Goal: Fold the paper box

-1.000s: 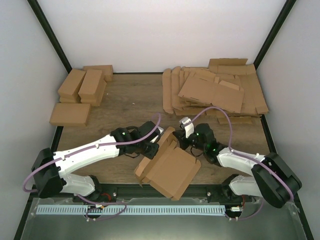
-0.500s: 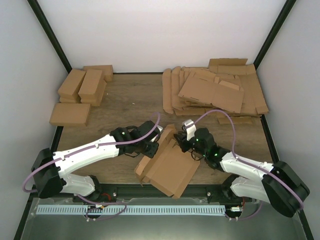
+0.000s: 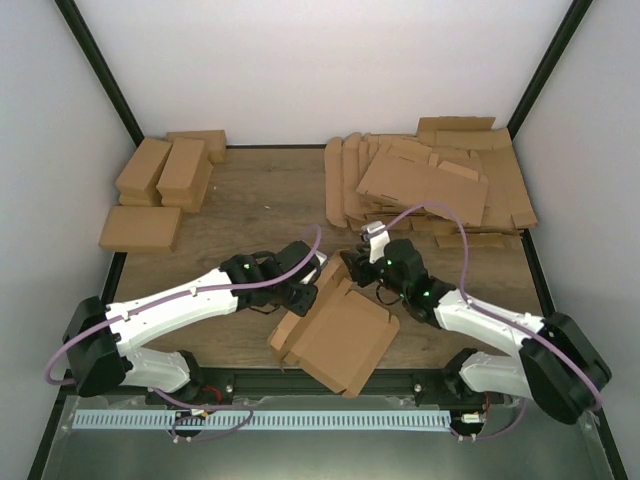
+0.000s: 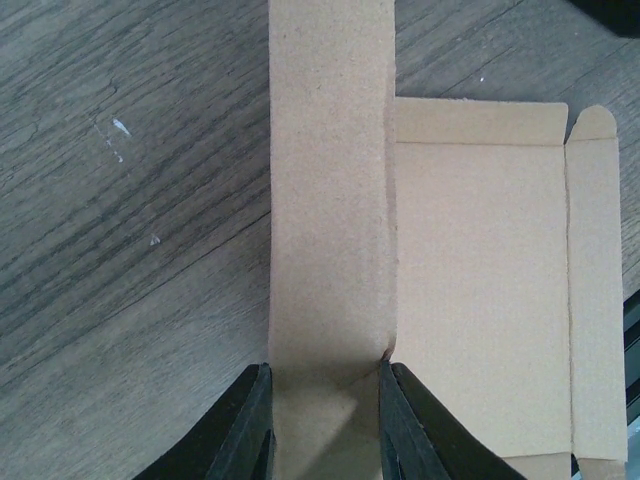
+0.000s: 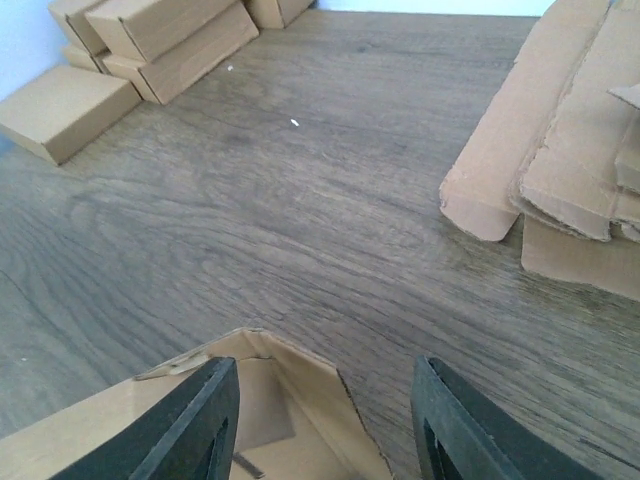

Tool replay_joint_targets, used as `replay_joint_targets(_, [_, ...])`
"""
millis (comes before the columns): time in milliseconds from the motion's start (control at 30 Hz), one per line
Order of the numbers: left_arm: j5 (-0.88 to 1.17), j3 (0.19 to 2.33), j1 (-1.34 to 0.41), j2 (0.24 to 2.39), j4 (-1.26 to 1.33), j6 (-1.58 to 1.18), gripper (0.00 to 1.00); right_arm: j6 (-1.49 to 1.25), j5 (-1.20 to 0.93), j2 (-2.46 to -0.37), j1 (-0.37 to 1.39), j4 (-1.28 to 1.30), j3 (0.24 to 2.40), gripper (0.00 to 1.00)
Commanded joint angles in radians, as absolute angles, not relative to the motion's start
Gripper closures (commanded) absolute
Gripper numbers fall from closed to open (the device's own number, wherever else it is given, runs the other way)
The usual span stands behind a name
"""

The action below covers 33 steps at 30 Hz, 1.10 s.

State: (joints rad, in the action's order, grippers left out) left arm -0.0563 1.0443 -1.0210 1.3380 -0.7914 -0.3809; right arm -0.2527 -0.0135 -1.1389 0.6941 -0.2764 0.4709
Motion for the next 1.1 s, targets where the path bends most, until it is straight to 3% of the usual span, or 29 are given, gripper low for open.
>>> replay_joint_targets(0, [-0.060, 1.074, -1.024, 1.335, -0.807, -0.363, 0.71, -0.203, -0.025, -1.228, 0.680, -0.284, 0.533, 0.51])
replay_joint_targets(467, [-0.058, 1.078, -1.039, 1.349, -0.816, -0.346, 0.71, -0.078, -0.220, -1.272, 0.678, -0.343, 0.505, 0.46])
replay_joint_targets(833, [-0.116, 1.106, -1.067, 1.392, -0.852, -0.348, 0.71, -0.135, -0.227, -1.309, 0.627, -0.323, 0.491, 0.46])
replay_joint_targets(1067, [-0.135, 1.107, -1.086, 1.413, -0.856, -0.353, 0.71, -0.272, -0.071, -1.336, 0.626, -0.293, 0.444, 0.49])
